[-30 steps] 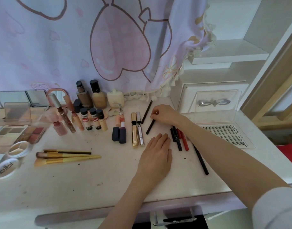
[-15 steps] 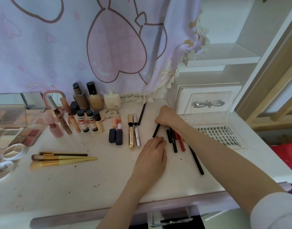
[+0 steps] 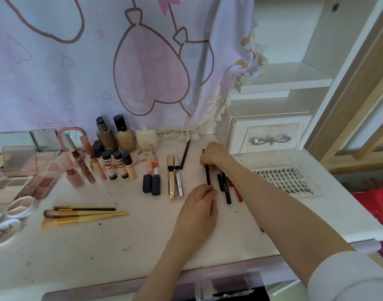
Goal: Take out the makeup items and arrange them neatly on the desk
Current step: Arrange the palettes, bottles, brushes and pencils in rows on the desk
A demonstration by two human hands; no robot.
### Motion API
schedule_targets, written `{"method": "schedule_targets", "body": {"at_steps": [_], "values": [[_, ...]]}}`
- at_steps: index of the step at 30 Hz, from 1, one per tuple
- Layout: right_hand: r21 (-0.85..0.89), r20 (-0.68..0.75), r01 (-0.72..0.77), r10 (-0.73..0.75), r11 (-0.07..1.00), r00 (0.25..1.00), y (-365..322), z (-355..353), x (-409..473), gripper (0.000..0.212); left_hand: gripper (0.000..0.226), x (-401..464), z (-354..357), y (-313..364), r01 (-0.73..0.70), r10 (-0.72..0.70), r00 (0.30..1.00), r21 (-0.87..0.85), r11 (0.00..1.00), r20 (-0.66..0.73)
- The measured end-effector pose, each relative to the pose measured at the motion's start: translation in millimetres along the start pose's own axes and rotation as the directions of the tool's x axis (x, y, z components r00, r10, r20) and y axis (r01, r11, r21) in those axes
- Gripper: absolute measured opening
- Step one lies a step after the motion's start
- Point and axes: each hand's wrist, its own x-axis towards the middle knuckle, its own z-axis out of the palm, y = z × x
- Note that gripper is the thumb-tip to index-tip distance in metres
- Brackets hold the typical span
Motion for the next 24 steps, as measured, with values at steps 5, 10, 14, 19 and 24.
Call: {"method": "schedule_targets", "body": {"at_steps": [5,10,14,19,24], "values": [[0.150,-0.030,0.057,-0.053,0.987,0.998,4.3,-1.4,0.2,0.025,0.029,-0.9,-1.6,-0.4,0.002,-0.002,1.000,-0.021,1.000,0.001],[0.782,-0.061,0.095,-0.077,0.616,0.995,22.2,-25.3,-20.6,0.012,0.027,-0.5,-3.5,-0.8,0.071,-0.069,0.997,-0.122,0.990,0.025],[0.939,-0.057,0.110,-0.167,0.326,0.984,35.3,-33.6,-48.7,0.006,0.020,4.7,-9.6,-0.1,0.296,-0.305,0.952,-0.361,0.885,0.033],[0.960,-0.100,0.155,-0.230,0.232,0.968,41.2,-30.5,-78.8,0.013,0.021,17.1,-21.3,8.5,0.346,-0.415,0.909,-0.477,0.808,-0.042],[0.936,-0.127,0.218,-0.313,0.275,0.941,41.4,-25.9,-96.0,0.006,0.009,24.1,-36.5,9.1,0.277,-0.354,0.923,-0.377,0.884,-0.153]]}}
